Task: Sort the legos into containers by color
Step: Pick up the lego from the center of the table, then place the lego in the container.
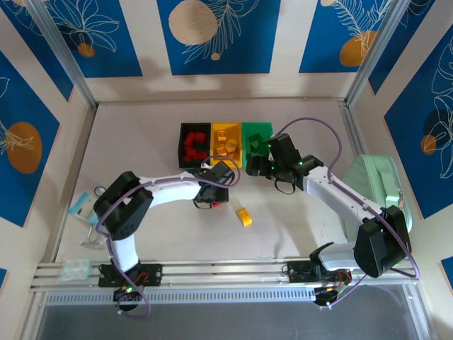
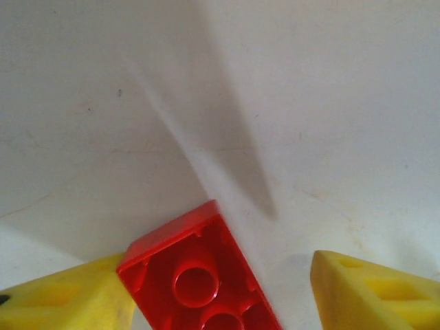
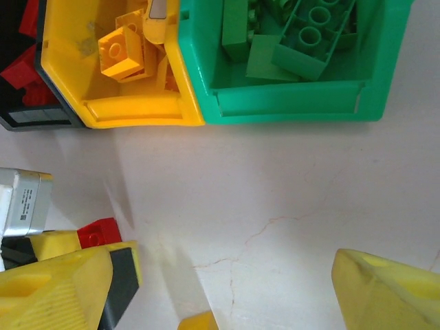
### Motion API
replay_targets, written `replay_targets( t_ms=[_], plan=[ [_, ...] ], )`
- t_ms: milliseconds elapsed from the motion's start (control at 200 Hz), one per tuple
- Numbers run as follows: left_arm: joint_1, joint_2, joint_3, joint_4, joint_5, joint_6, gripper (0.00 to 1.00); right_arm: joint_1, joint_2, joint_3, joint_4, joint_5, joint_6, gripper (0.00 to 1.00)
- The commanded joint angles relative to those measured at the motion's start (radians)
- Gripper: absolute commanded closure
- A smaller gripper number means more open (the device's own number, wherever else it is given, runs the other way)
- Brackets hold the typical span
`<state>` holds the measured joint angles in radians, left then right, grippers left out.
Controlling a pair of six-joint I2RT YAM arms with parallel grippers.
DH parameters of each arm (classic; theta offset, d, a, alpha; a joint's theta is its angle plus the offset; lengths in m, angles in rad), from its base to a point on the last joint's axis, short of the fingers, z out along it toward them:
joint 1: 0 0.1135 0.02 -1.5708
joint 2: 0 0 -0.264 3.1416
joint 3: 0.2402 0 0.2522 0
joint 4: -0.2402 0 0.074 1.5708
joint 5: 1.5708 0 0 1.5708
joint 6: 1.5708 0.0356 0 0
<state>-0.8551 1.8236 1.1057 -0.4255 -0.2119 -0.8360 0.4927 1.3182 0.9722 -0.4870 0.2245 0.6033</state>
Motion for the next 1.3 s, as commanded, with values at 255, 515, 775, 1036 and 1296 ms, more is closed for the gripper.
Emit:
replay_targets(
  t_ms=[255,515,775,1036,1296],
  plan=[
    [-0.001,-0.011,0.022,-0.04,-0.023,0.058,0.67,-0.023,-0.06,-0.064,-0.004,-0.003,0.015,0.16],
    [0.075,-0.117,0.014,-0.043,-0.027,0.105,0.7,-0.026,-0.085,-0.079,-0.016,0.007,0.018,0.17],
    [0.25,-0.183,0.138,-0.066,-0.043,0.248,0.69,-0.031,-0.115,-0.123,-0.021,-0.017,0.024,0.17],
    [0.373,-0.023,0.396,-0.099,0.03,0.354,0.67,0.005,-0.126,-0.171,-0.035,-0.057,0.016,0.18],
    [0.416,0.168,0.61,-0.152,0.082,0.398,0.59,0.063,-0.188,-0.242,-0.071,-0.045,0.027,0.17]
  ],
)
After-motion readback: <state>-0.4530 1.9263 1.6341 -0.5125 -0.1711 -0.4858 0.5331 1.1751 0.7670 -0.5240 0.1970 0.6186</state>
